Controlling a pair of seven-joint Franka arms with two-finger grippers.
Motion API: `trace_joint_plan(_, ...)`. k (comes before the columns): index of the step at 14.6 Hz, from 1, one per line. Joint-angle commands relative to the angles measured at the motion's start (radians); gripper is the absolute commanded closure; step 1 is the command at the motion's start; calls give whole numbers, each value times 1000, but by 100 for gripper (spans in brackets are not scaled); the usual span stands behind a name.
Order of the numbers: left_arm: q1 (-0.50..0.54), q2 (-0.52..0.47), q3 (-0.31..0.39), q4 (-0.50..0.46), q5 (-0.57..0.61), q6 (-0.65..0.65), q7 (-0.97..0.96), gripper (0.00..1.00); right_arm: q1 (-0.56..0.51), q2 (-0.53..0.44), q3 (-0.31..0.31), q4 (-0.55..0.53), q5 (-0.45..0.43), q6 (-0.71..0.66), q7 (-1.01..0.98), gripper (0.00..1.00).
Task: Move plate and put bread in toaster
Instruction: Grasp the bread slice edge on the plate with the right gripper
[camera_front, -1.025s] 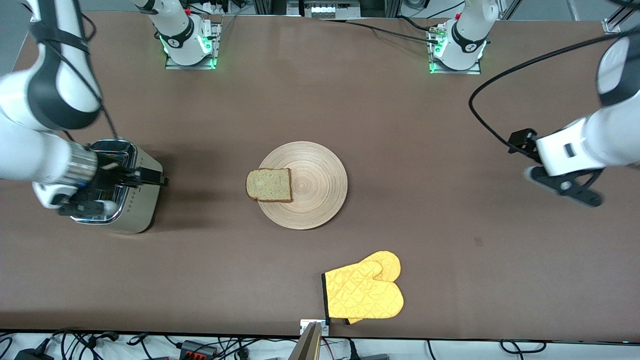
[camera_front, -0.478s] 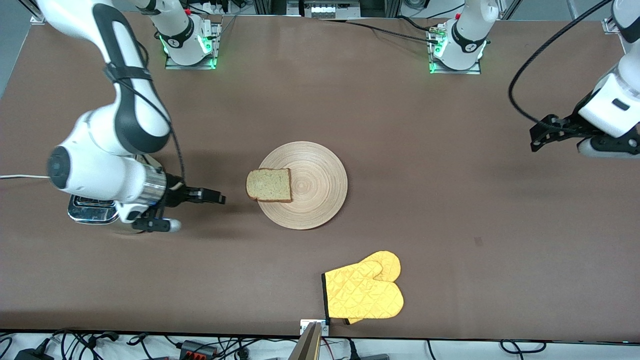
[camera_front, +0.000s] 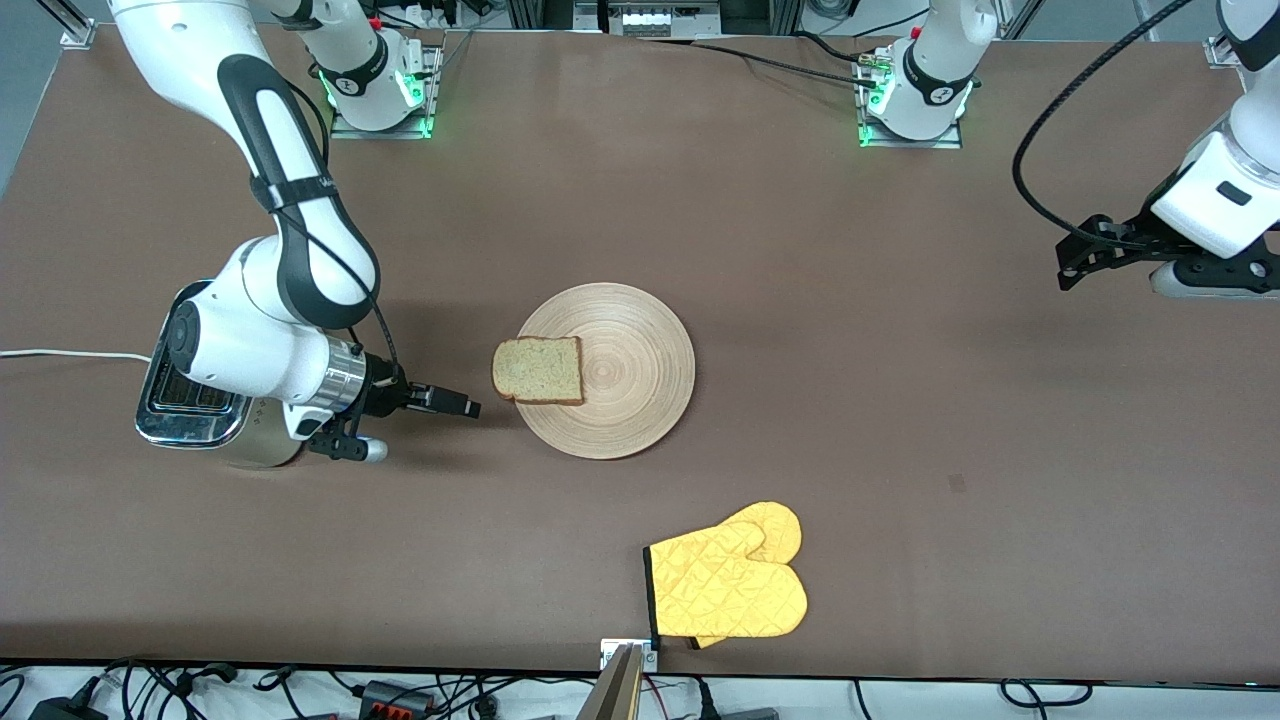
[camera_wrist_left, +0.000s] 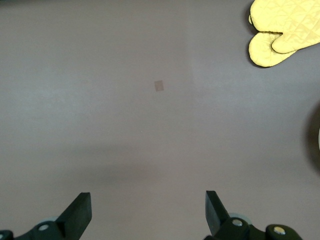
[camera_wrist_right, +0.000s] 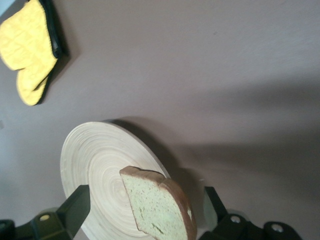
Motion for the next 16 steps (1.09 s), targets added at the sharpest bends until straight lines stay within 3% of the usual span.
trace_joint_plan(1, -5, -15, -3, -2, 21, -7, -5, 0, 13, -7, -2, -102, 156, 94, -165, 0)
trace_joint_plan(6, 5, -13, -2, 2, 19, -24, -2, 0, 24, 3, -1, -175, 341, 136, -360, 0)
trace_joint_plan(12, -7, -15, -8, 7, 21, -31, -5, 0, 64, 8, -1, -187, 365, 173, -360, 0)
trace_joint_plan(15, -7, -13, -11, 13, 19, -34, -8, 0, 68, 17, -1, -189, 367, 173, -360, 5)
trace_joint_plan(16, -5, -15, -12, 13, 19, -36, -16, 0, 68, 22, -1, -189, 367, 173, -360, 15)
